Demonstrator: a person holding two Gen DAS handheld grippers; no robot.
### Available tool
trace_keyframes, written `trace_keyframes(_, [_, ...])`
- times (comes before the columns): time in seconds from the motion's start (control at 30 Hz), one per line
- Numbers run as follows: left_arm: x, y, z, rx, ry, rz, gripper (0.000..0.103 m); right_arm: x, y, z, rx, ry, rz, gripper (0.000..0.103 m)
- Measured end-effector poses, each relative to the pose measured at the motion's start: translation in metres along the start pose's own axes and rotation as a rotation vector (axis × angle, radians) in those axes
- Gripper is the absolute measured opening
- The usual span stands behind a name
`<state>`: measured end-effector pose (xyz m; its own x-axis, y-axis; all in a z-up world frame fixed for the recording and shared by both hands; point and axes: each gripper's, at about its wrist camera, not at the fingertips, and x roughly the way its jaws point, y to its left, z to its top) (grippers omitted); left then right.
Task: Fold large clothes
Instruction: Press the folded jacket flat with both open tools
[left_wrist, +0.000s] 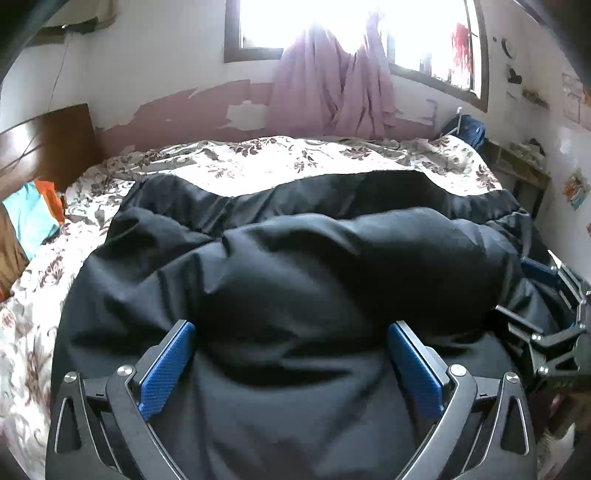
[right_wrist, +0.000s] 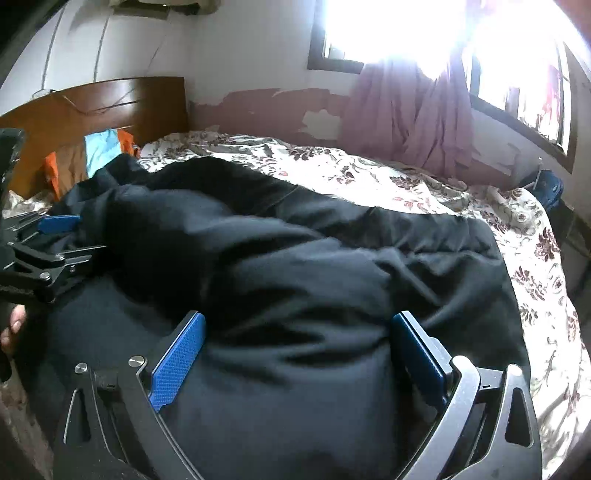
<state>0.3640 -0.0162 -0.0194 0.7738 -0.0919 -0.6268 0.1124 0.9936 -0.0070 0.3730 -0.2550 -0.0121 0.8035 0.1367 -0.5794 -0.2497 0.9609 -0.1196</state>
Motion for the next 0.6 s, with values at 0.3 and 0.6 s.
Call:
trace_keyframes(0.3, [0.035,0.025,0.027,-0.039,0.034,0.036,0.103,0.038,-0.027,0.02,0.119,0.074,-0.01,0.099])
trace_keyframes(0.6, [0.062,0.037,0.042,-0.044,0.077,0.059,0.103,0.085,-0.052,0.021,0.213,0.176,0.031,0.101])
